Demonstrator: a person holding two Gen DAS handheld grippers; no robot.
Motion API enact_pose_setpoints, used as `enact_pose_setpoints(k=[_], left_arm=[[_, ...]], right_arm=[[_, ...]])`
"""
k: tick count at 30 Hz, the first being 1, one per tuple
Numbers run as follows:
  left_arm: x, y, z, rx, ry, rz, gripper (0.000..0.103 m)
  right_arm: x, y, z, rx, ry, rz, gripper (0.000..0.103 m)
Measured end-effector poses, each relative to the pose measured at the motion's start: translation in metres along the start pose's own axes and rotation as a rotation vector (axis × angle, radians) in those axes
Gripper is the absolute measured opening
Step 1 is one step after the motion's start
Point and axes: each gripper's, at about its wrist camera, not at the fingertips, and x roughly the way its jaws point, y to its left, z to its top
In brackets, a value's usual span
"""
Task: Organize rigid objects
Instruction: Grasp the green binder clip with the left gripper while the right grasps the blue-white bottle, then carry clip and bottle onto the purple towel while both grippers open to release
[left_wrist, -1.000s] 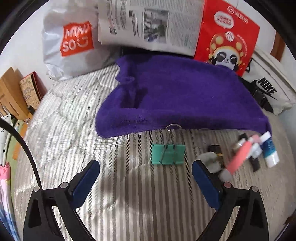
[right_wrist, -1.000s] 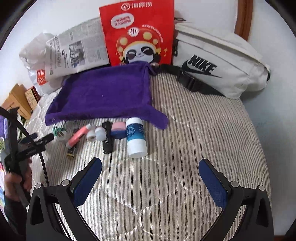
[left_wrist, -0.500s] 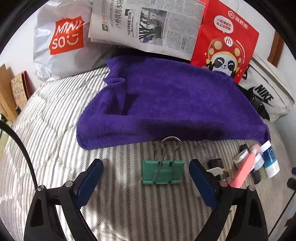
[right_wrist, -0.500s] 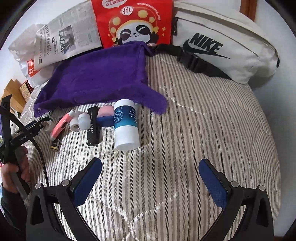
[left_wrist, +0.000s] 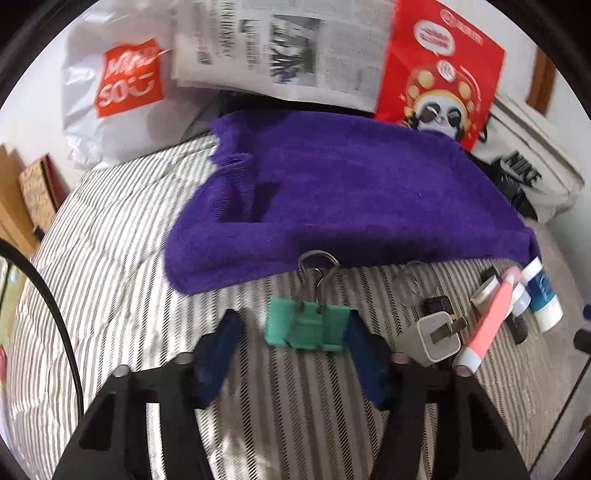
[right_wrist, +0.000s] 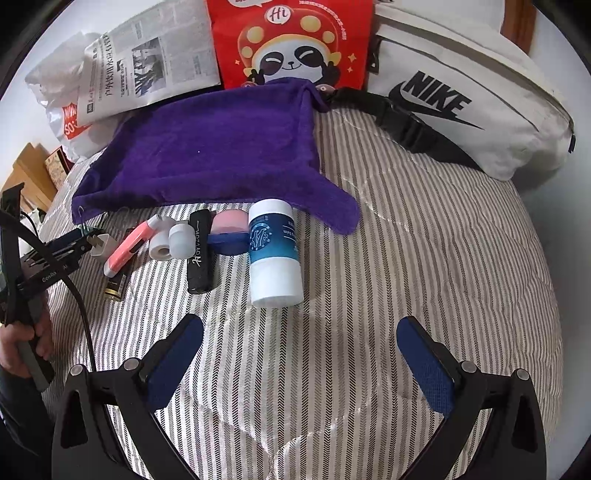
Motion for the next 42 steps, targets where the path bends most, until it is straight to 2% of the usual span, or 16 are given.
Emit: enact_pose_setpoints(k=[3, 6, 8, 12, 14, 15, 16, 17, 19, 21, 25, 33, 38, 42], left_arm=[[0.0, 0.004, 0.001, -0.025, -0.004, -0.02, 0.053], [0.004, -0.004, 0.001, 0.024, -0.015, 0.024, 0.053], [0.005, -0.011, 0.0, 0.065, -0.027, 0.051, 0.045], [0.005, -0.01, 0.0, 0.064, -0.03, 0.045, 0.043], [0.005, -0.01, 0.0, 0.063, -0.033, 0.054, 0.041], [0.004, -0.011, -0.001, 0.064, -0.034, 0.055, 0.041], [0.004, -0.011, -0.001, 0.064, -0.034, 0.055, 0.041], [0.004, -0.011, -0.001, 0.063, -0.035, 0.054, 0.041], [0.004, -0.012, -0.002, 0.067, -0.035, 0.058, 0.041], [0.004, -0.012, -0.002, 0.066, -0.034, 0.056, 0.041], [0.003, -0.01, -0.002, 0.061, -0.035, 0.05, 0.041], [-0.002, -0.002, -0.004, 0.026, -0.039, 0.026, 0.04], [-0.014, 0.002, -0.005, -0.018, -0.018, 0.006, 0.04], [-0.028, 0.004, -0.002, -0.037, -0.032, -0.008, 0.04]], right_arm=[[0.001, -0.001, 0.003, -0.002, -0.013, 0.001, 0.103], [0.007, -0.002, 0.008, -0.006, -0.019, -0.001, 0.103], [0.013, -0.001, 0.011, -0.015, -0.031, -0.002, 0.103], [0.028, 0.005, 0.016, -0.05, -0.05, -0.003, 0.097], [0.038, 0.009, 0.019, -0.081, -0.064, -0.014, 0.086], [0.041, 0.011, 0.02, -0.092, -0.073, -0.018, 0.073], [0.045, 0.012, 0.02, -0.105, -0.072, -0.013, 0.065], [0.052, 0.014, 0.021, -0.12, -0.061, -0.003, 0.061], [0.058, 0.015, 0.02, -0.128, -0.065, 0.025, 0.045], [0.06, 0.016, 0.018, -0.128, -0.1, 0.025, 0.044], [0.059, 0.014, 0.018, -0.114, -0.11, 0.041, 0.037], [0.042, 0.008, 0.017, -0.104, -0.1, 0.073, 0.037], [0.031, 0.007, 0.017, -0.104, -0.1, 0.099, 0.037], [0.025, 0.006, 0.019, -0.103, -0.109, 0.131, 0.037]])
